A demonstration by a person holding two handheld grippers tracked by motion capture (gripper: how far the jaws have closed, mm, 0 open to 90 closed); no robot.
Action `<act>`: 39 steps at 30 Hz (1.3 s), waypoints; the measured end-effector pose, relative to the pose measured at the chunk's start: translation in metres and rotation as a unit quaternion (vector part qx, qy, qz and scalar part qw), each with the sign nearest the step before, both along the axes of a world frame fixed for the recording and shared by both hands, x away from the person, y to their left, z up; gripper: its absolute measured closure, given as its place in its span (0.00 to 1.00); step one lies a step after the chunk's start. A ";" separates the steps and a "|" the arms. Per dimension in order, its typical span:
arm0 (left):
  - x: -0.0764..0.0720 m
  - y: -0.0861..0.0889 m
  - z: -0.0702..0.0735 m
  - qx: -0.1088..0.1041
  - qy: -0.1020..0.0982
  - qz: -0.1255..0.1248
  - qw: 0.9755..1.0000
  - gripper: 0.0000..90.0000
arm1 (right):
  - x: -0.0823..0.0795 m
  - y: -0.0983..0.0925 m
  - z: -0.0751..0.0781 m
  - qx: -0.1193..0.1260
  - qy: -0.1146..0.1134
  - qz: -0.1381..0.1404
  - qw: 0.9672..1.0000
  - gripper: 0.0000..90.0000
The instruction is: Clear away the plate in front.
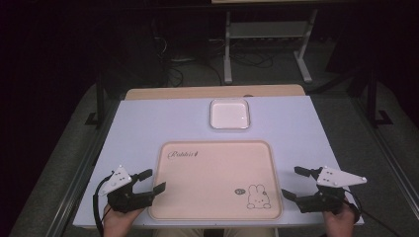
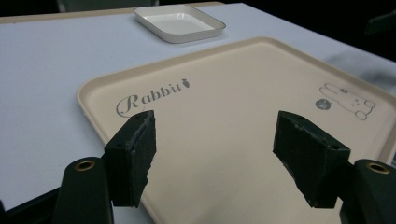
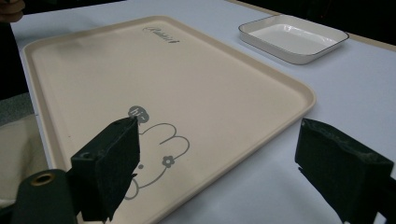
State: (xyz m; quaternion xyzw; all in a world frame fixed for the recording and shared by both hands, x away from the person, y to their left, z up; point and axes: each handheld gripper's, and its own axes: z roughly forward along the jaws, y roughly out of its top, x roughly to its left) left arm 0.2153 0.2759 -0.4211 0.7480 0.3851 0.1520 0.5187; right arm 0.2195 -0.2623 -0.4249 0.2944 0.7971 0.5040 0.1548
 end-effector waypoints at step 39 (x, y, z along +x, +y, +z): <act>0.029 -0.024 0.001 0.039 -0.001 -0.010 0.999 0.31 | -0.003 0.000 0.002 0.007 -0.013 0.007 1.000 0.15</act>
